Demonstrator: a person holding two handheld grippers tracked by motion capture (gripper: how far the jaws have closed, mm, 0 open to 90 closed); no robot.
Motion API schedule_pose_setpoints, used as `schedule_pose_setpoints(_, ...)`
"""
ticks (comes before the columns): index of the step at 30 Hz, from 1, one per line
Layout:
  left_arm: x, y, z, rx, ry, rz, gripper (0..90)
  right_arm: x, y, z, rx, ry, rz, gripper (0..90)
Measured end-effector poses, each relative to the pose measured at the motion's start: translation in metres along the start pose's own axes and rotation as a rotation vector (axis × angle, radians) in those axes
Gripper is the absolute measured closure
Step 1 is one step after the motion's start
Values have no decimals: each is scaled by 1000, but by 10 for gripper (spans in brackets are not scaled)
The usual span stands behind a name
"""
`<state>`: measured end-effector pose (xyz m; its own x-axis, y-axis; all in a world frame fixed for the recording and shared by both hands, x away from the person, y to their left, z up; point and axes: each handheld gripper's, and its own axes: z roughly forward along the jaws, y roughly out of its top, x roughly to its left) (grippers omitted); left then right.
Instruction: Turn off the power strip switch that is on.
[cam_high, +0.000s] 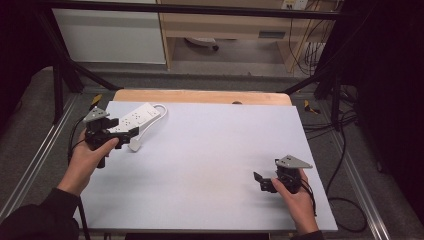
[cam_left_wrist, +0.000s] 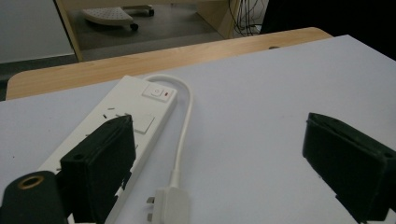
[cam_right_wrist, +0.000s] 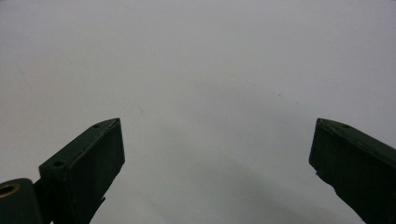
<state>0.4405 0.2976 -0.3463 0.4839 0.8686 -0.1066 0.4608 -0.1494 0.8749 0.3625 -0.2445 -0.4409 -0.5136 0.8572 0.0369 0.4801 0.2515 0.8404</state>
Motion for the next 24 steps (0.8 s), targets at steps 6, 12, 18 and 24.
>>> schedule_pose_setpoints(6,0,4,5,2,7,8,123,0,0,0,-1,1,2,38)
schedule_pose_setpoints(12,3,10,11,2,19,9,201,0,0,-1,-5,0,5,39)
schedule_pose_setpoints(18,6,15,15,-10,26,5,268,-1,0,-1,-7,-3,6,39)
schedule_pose_setpoints(24,9,18,20,-10,39,9,349,-1,1,-2,-7,-6,3,39)
